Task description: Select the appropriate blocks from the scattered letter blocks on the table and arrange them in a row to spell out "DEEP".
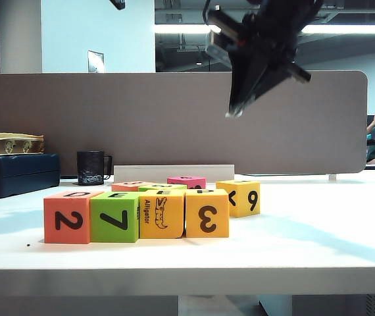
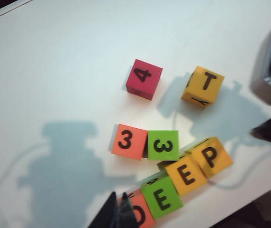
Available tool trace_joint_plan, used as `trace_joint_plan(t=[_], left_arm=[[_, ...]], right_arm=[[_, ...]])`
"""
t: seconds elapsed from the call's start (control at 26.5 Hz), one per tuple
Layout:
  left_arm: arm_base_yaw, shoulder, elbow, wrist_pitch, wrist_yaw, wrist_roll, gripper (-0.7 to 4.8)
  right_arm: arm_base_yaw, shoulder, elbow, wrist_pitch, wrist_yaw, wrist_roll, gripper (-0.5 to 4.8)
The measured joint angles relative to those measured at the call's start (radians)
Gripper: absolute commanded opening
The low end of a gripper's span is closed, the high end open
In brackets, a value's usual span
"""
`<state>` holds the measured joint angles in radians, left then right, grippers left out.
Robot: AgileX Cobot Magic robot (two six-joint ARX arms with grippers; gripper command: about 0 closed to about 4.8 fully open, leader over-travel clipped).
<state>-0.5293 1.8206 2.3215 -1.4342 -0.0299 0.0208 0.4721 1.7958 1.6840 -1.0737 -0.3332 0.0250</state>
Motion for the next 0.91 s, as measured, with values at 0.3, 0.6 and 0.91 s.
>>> trace_joint_plan(t=[0.3, 0.6, 0.91], left_arm=[[0.001, 0.043, -0.020, 0.000, -0.035, 0.026, -0.06], [0.002, 0.085, -0.032, 0.001, -0.039, 0.051, -0.06], [0.002, 0.085, -0.032, 0.002, -0.039, 0.050, -0.06]], right_arm=[[0.000, -0.001, 0.100, -0.143, 0.000, 0.000, -0.06], [0.001, -0.002, 0.115, -0.173, -0.002, 0.000, -0.05], [0.001, -0.002, 0.115, -0.156, -0.002, 0.000, -0.05]])
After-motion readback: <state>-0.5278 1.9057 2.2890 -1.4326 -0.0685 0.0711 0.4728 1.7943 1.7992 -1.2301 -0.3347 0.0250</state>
